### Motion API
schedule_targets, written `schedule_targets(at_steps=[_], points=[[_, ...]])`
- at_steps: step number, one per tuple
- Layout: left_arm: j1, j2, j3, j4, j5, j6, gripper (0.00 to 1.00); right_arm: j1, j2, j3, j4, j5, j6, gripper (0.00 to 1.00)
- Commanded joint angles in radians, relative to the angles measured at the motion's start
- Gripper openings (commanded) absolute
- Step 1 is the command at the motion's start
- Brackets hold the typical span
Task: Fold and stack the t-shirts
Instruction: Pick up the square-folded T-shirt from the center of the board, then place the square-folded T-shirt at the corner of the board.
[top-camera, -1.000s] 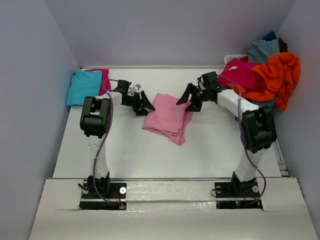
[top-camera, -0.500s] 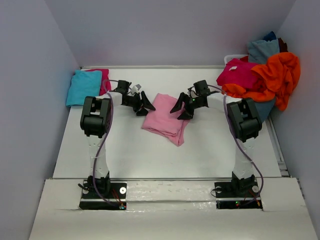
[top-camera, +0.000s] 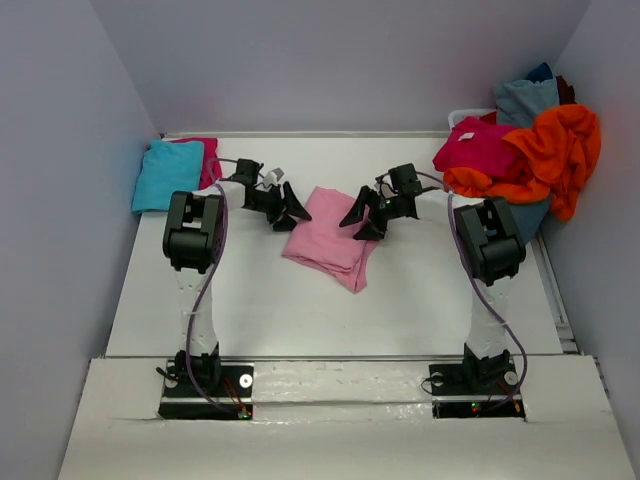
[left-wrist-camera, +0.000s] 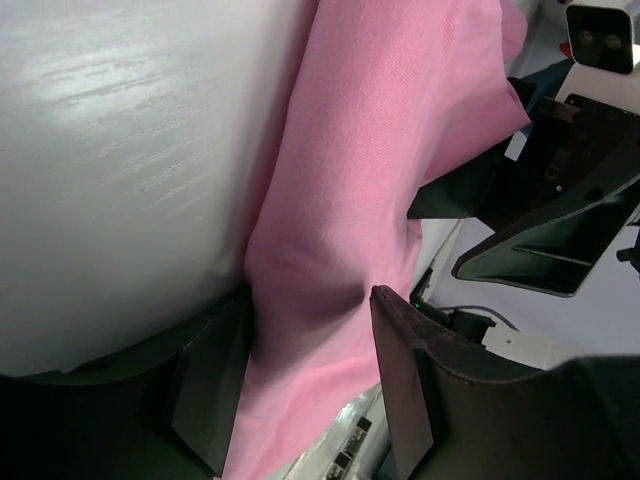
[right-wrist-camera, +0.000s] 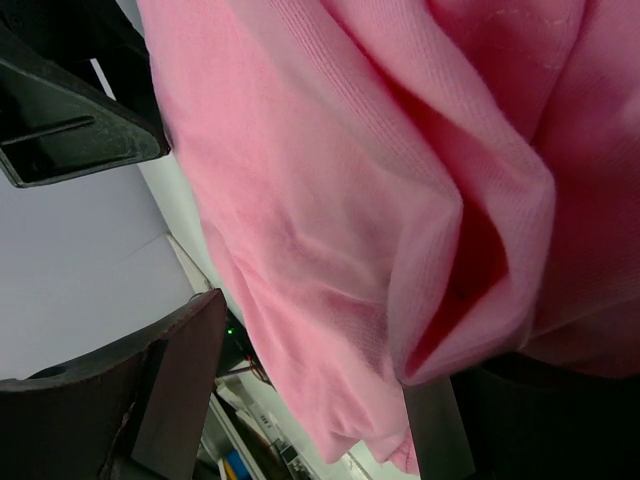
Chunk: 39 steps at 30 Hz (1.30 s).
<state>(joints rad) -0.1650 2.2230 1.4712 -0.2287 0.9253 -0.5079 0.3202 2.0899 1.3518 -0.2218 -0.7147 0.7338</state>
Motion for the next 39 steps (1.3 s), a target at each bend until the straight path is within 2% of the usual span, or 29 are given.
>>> schedule_targets(at_steps=[1, 17, 26, 29, 31, 32, 33, 37, 39], points=[[-0.028, 0.128, -0.018, -0.090, -0.157, 0.124, 0.65, 0.011, 0.015, -0.028, -0.021, 0.044, -0.024, 0.73], [-0.134, 0.173, -0.029, -0.110, -0.169, 0.155, 0.65, 0.011, 0.013, -0.019, -0.045, 0.055, -0.039, 0.73], [-0.183, 0.218, -0.003, -0.097, -0.106, 0.166, 0.64, 0.011, 0.016, -0.010, -0.056, 0.057, -0.042, 0.73], [-0.183, 0.227, 0.001, -0.087, -0.079, 0.167, 0.57, 0.011, 0.018, -0.010, -0.059, 0.061, -0.047, 0.73], [-0.183, 0.224, 0.001, -0.078, -0.071, 0.163, 0.35, 0.011, 0.018, -0.010, -0.062, 0.061, -0.047, 0.73], [-0.183, 0.222, 0.003, -0.078, -0.077, 0.158, 0.14, 0.011, 0.018, -0.010, -0.062, 0.061, -0.047, 0.73], [-0.183, 0.222, 0.008, -0.078, -0.080, 0.158, 0.06, 0.011, 0.015, -0.013, -0.063, 0.061, -0.048, 0.73], [-0.183, 0.182, 0.009, -0.063, -0.183, 0.135, 0.06, 0.011, 0.001, -0.013, -0.083, 0.070, -0.063, 0.73], [-0.183, 0.149, 0.037, -0.089, -0.348, 0.131, 0.06, 0.011, -0.013, -0.008, -0.105, 0.098, -0.083, 0.73]])
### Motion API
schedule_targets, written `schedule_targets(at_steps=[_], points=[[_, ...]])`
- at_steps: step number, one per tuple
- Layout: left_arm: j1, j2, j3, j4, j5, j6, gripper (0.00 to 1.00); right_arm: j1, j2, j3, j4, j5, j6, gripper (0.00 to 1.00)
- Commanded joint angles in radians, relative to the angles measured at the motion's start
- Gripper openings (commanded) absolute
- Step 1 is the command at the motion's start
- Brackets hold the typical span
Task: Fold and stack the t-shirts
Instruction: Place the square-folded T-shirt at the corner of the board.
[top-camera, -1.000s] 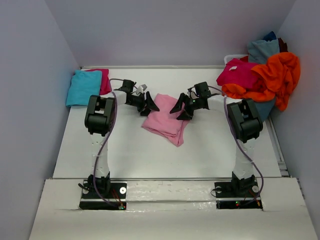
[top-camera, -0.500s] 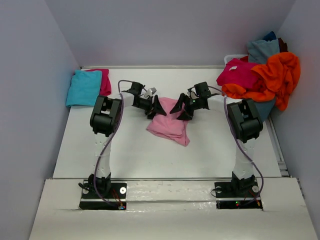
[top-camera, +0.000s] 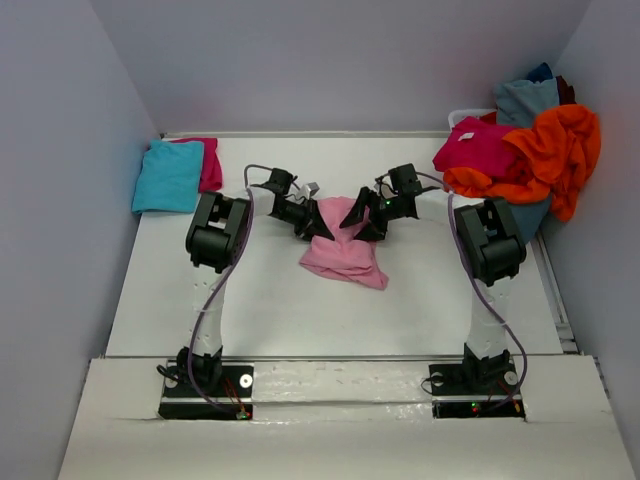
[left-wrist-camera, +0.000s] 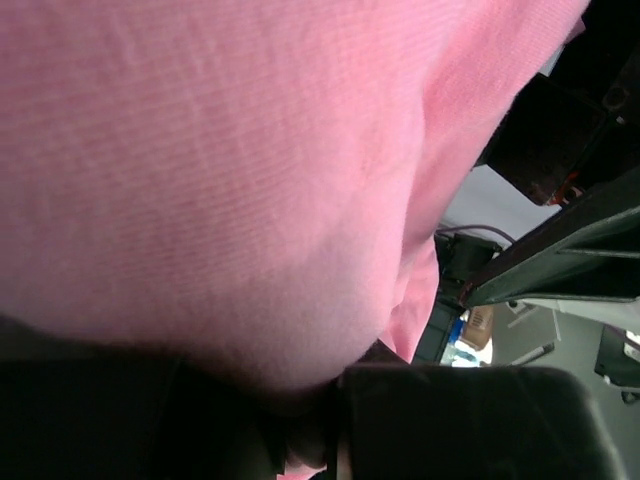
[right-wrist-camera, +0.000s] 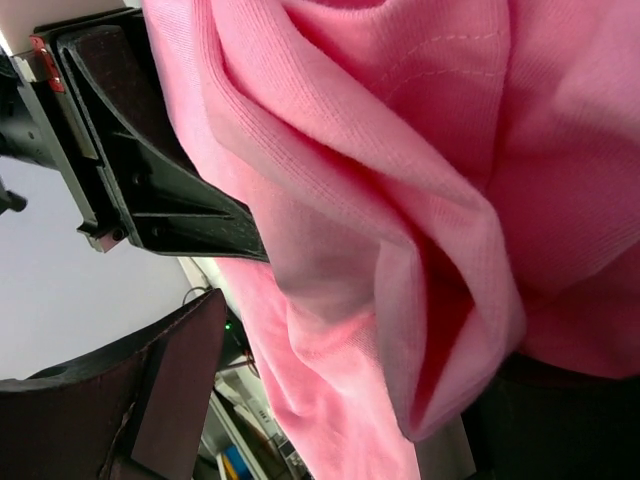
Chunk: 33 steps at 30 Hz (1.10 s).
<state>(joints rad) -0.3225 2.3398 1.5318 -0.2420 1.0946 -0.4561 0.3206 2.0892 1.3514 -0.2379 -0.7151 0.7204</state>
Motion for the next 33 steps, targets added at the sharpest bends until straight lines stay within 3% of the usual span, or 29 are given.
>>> schedule_targets(at_steps=[1, 3, 8, 14, 19, 33], points=[[-0.026, 0.018, -0.016, -0.094, -0.569, 0.077, 0.06, 0.011, -0.018, -0.005, -0.112, 0.109, -0.079, 0.75], [-0.026, -0.020, -0.009, -0.100, -0.695, 0.071, 0.06, 0.011, -0.056, -0.001, -0.135, 0.175, -0.102, 0.78], [0.002, -0.092, 0.016, -0.108, -0.850, 0.069, 0.06, 0.011, -0.144, 0.006, -0.198, 0.292, -0.121, 0.92], [0.068, -0.160, 0.134, -0.193, -1.076, 0.122, 0.06, 0.011, -0.173, 0.034, -0.255, 0.344, -0.141, 0.93], [0.103, -0.183, 0.217, -0.244, -1.182, 0.128, 0.06, 0.011, -0.162, 0.015, -0.256, 0.348, -0.150, 0.93], [0.165, -0.022, 0.774, -0.526, -1.403, 0.131, 0.05, 0.011, -0.152, 0.005, -0.282, 0.351, -0.182, 0.93]])
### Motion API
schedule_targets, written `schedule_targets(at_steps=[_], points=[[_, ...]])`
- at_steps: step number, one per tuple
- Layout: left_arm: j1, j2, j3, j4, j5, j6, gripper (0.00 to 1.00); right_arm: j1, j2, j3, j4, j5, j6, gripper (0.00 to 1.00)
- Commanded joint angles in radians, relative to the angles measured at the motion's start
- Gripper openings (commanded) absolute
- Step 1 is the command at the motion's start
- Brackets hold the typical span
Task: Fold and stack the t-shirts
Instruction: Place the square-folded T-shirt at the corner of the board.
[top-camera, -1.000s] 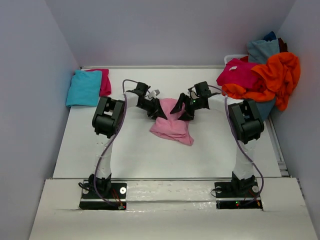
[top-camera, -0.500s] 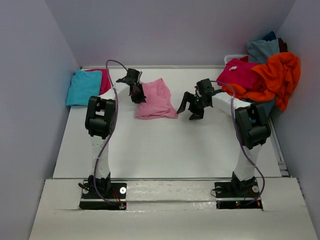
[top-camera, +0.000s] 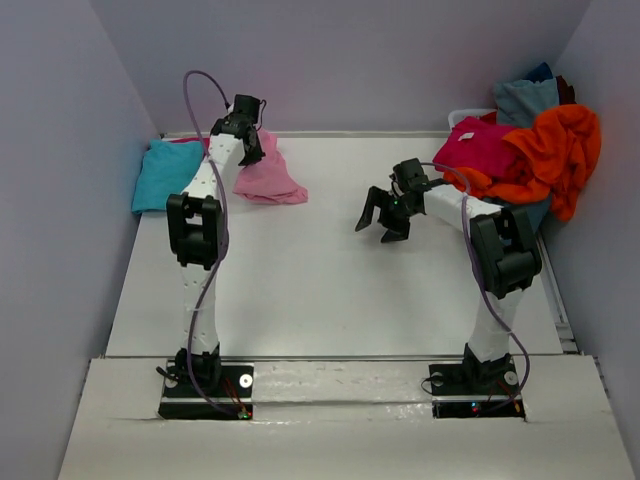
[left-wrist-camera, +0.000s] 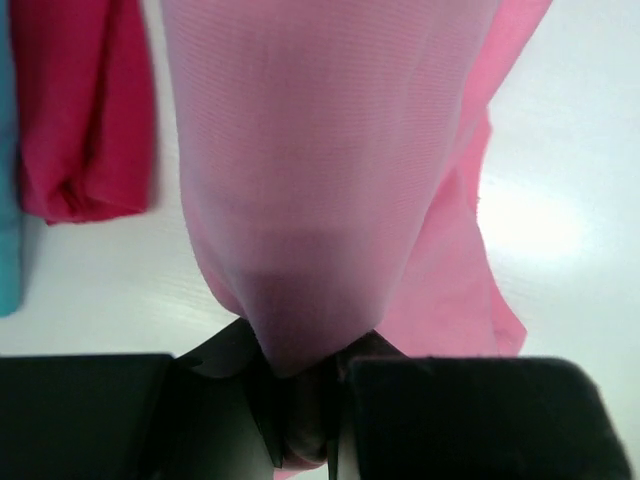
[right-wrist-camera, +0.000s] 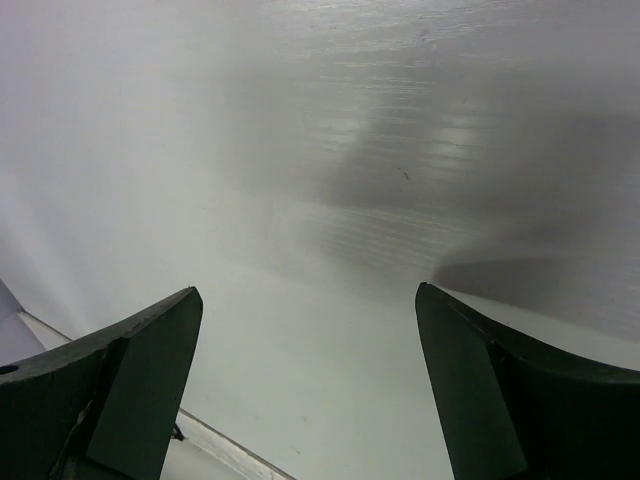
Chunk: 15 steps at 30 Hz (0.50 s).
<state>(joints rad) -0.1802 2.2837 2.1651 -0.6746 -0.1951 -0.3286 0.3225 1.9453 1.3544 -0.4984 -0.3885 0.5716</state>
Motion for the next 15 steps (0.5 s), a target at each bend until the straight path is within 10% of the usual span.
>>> schedule_targets(at_steps=[1, 15], points=[[0.036, 0.039, 0.154, -0.098, -0.115, -0.006, 0.05, 0.009, -0.008, -0.003, -0.026, 0.028, -0.036, 0.93], [0.189, -0.041, 0.002, -0.039, -0.104, -0.087, 0.06, 0.009, -0.019, -0.054, -0.028, 0.025, -0.070, 0.93]])
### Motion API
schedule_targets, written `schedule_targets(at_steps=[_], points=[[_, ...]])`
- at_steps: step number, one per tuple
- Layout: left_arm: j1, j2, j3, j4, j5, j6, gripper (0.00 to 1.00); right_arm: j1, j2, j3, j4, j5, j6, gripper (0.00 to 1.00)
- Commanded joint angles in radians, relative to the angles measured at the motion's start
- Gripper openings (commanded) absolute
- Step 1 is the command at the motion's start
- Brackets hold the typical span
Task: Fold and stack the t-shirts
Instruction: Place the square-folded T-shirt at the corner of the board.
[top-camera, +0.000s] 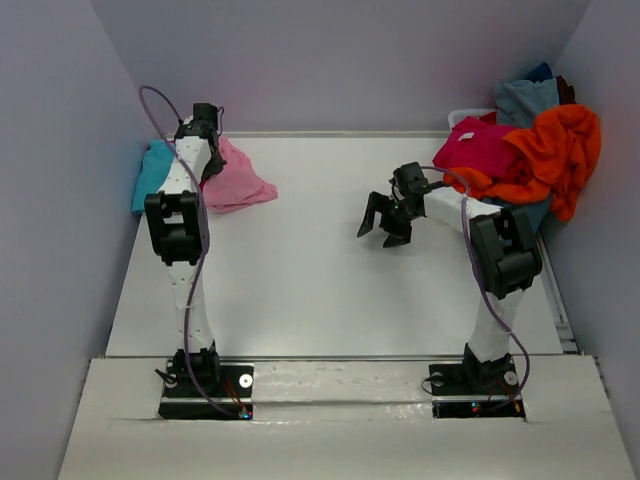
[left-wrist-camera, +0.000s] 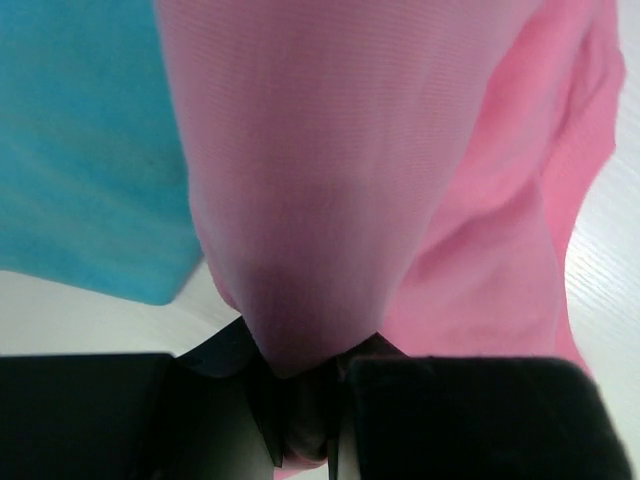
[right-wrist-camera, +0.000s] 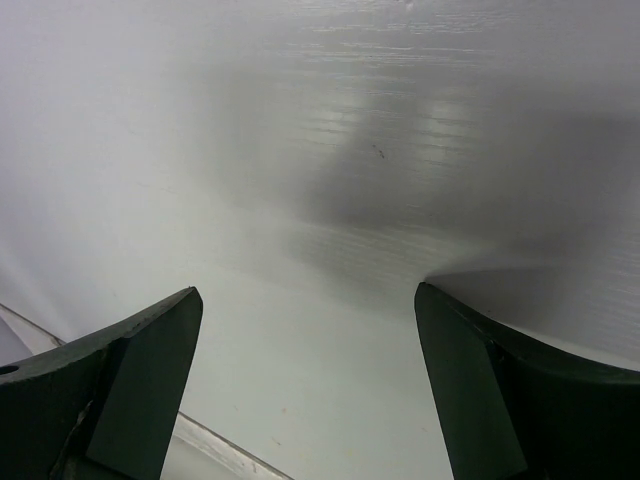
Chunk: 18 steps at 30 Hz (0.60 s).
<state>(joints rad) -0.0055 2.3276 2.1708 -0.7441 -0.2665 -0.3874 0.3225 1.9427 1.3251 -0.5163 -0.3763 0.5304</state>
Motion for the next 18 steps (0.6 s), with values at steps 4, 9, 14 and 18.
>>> schedule_targets(at_steps=[4, 9, 14, 18], points=[[0.055, -0.108, 0.011, 0.034, -0.019, -0.034, 0.06, 0.009, -0.005, -0.026, -0.002, 0.005, -0.026, 0.93], [0.064, -0.131, 0.023, 0.032, -0.059, -0.027, 0.06, 0.009, 0.015, -0.030, 0.018, -0.006, -0.020, 0.93], [0.073, -0.160, 0.009, 0.049, -0.073, -0.021, 0.06, 0.009, 0.022, -0.064, 0.048, -0.023, -0.013, 0.93], [0.073, -0.178, 0.020, 0.063, -0.079, -0.007, 0.06, 0.009, 0.021, -0.079, 0.058, -0.021, -0.015, 0.93]])
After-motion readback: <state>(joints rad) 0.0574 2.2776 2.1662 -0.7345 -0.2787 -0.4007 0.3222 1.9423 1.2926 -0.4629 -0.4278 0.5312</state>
